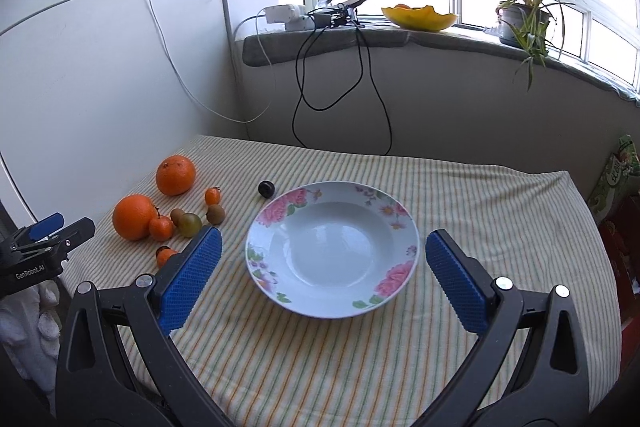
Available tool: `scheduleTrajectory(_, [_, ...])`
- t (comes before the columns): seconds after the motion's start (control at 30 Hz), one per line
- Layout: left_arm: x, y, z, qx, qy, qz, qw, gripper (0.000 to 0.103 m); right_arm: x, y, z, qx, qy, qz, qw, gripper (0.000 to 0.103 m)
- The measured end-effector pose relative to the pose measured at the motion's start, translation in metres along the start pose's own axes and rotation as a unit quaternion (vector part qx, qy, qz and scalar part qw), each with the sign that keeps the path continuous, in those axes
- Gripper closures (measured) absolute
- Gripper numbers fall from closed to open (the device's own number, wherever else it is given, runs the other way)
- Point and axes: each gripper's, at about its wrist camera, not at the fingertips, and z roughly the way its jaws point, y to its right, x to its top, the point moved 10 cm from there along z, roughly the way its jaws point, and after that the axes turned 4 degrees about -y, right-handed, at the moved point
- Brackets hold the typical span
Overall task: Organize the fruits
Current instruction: 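Move the right tool toward the largest orange beside the fruit cluster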
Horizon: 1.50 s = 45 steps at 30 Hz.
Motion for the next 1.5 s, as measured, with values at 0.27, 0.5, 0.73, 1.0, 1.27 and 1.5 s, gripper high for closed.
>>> scheduleTrajectory(0.27, [-0.006, -0.027, 0.013, 0.003, -0.014, -0.026, 0.9996, 0.000, 0.004, -0.047, 0.031, 0.085, -0.039, -0.006, 0.996, 0.000])
scheduleTrajectory(0.5, [-0.014, -0.044, 0.030, -0.005, -0.034, -0.043, 0.9985, 0.007, 0.010, -0.091, 0.061, 0.138, -0.075, -0.039, 0.987, 0.000])
scheduleTrajectory(0.73, [-0.020, -0.053, 0.048, -0.015, -0.048, -0.052, 0.9974, 0.012, 0.013, -0.129, 0.092, 0.184, -0.111, -0.061, 0.975, 0.000])
scheduleTrajectory(1.0, [-0.023, -0.057, 0.068, -0.039, -0.062, -0.065, 0.9952, 0.019, 0.014, -0.184, 0.123, 0.237, -0.153, -0.104, 0.954, 0.000])
scheduleTrajectory(1.27, [-0.024, -0.066, 0.080, -0.054, -0.073, -0.081, 0.9925, 0.020, 0.007, -0.233, 0.153, 0.285, -0.197, -0.126, 0.930, 0.000])
scheduleTrajectory(1.5, [-0.024, -0.069, 0.086, -0.073, -0.082, -0.096, 0.9893, 0.024, -0.005, -0.262, 0.182, 0.324, -0.252, -0.116, 0.904, 0.009])
